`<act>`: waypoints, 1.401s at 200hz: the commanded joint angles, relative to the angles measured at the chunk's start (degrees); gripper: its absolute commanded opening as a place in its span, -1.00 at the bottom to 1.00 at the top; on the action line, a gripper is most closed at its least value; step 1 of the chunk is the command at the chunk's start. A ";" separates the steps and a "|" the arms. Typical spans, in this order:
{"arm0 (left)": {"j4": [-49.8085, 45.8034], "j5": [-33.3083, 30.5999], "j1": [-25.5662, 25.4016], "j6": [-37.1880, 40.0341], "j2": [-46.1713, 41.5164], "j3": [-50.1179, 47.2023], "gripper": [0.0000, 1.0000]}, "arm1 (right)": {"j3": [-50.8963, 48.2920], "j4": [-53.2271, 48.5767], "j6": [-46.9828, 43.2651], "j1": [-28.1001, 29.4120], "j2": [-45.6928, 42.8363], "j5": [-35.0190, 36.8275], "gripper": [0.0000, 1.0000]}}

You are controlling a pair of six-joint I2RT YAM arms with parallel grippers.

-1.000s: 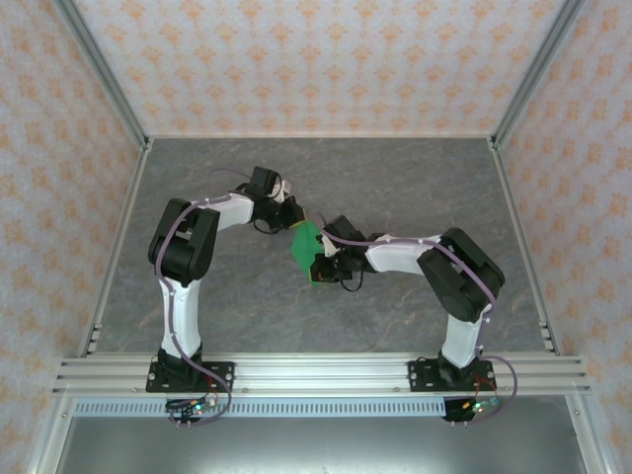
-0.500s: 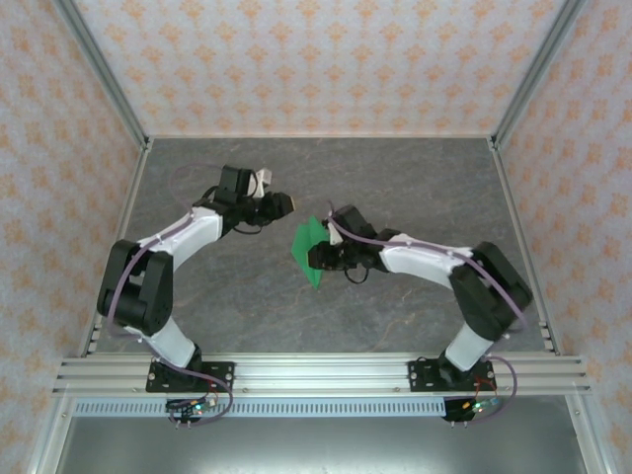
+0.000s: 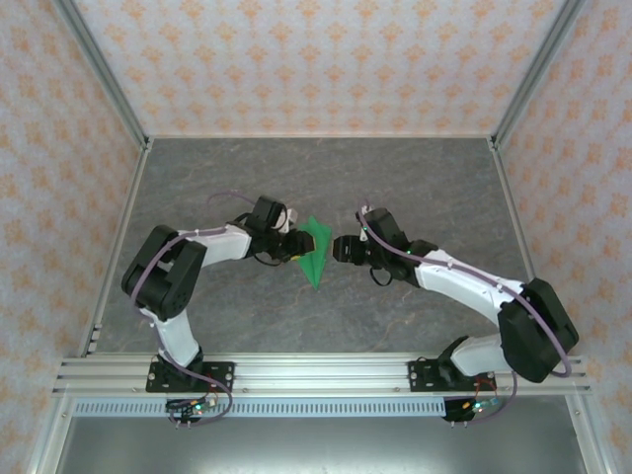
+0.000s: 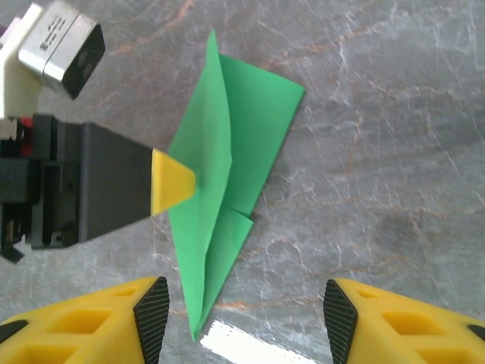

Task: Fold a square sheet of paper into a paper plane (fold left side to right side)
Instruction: Turn over the paper at the center of the table.

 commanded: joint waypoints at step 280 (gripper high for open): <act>6.02 -6.03 0.72 -10.78 -25.80 5.90 -0.79 | -12.04 59.95 33.73 -6.42 1.68 -34.35 0.97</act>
